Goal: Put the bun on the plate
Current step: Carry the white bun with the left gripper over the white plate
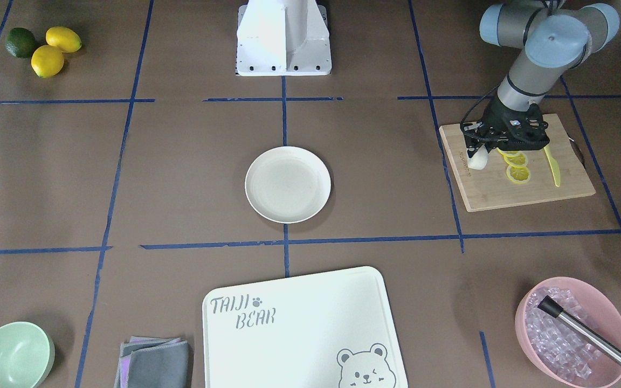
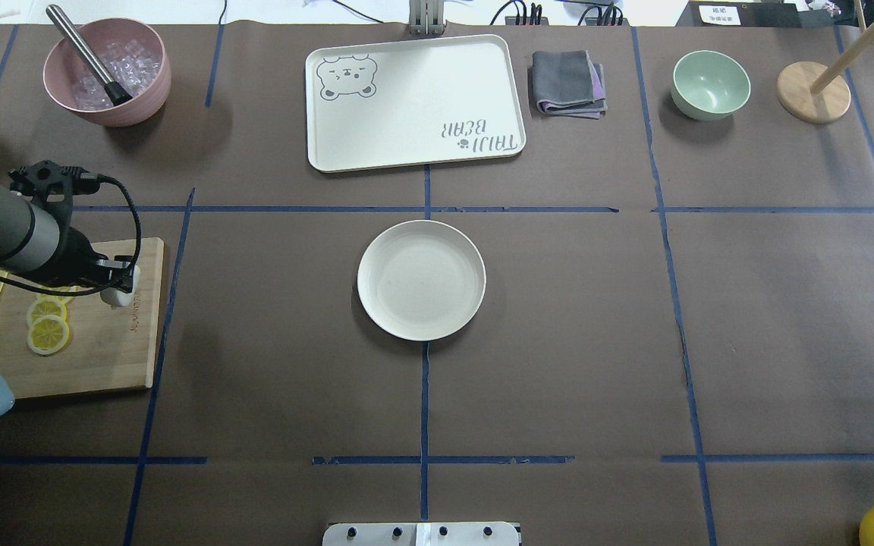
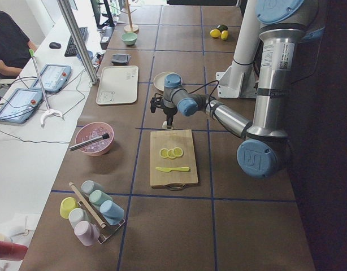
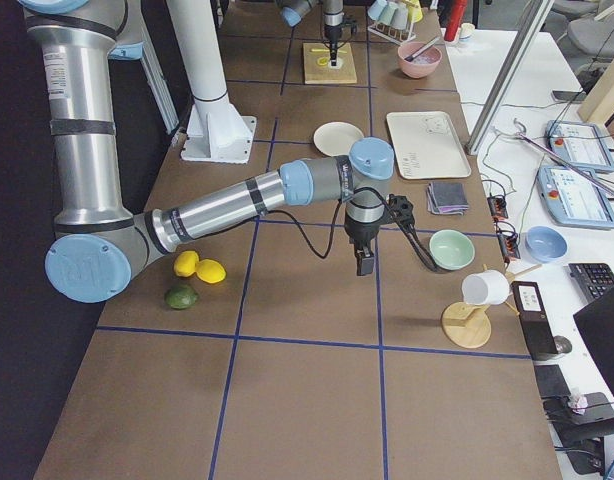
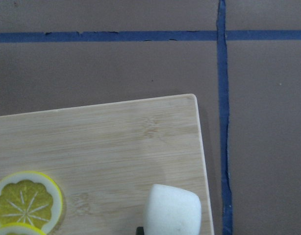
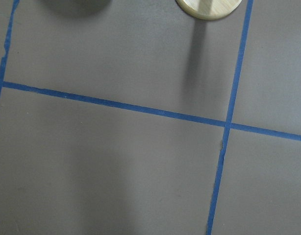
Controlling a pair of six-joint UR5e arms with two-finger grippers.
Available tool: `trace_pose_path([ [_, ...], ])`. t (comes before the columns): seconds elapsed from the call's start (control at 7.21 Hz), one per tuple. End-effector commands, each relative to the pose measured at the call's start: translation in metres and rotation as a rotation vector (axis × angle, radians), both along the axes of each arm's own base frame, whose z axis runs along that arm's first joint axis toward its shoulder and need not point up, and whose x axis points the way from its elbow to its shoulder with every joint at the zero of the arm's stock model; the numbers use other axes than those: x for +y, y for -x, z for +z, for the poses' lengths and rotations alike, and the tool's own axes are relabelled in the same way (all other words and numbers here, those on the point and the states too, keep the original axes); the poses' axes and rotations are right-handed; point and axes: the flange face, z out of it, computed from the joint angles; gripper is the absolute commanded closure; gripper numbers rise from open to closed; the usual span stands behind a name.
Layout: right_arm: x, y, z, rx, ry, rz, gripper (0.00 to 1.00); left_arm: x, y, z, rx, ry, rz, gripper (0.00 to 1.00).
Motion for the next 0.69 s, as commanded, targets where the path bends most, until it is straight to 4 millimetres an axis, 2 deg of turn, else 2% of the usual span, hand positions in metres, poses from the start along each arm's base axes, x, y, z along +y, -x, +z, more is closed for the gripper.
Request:
trace_pose_path([
  [0.0, 0.008, -0.007, 0.013, 0.005, 0.009, -0.004, 0.00, -0.006, -0.044, -0.091, 0.018, 0.070, -0.036, 0.64],
  [0.14, 0.010, -0.014, 0.019, 0.007, 0.009, -0.006, 0.00, 0.023, -0.109, -0.139, 0.008, 0.119, -0.040, 0.64],
  [0.28, 0.014, -0.019, 0.026, -0.008, 0.016, -0.008, 0.00, 0.027, -0.163, -0.183, 0.009, 0.121, -0.087, 0.64],
  [0.42, 0.015, -0.023, 0.030, -0.012, 0.021, -0.006, 0.00, 0.030, -0.211, -0.212, 0.022, 0.166, -0.102, 0.64],
  [0.55, 0.018, -0.024, 0.034, -0.013, 0.028, -0.004, 0.00, 0.022, -0.249, -0.245, 0.023, 0.165, -0.113, 0.64],
])
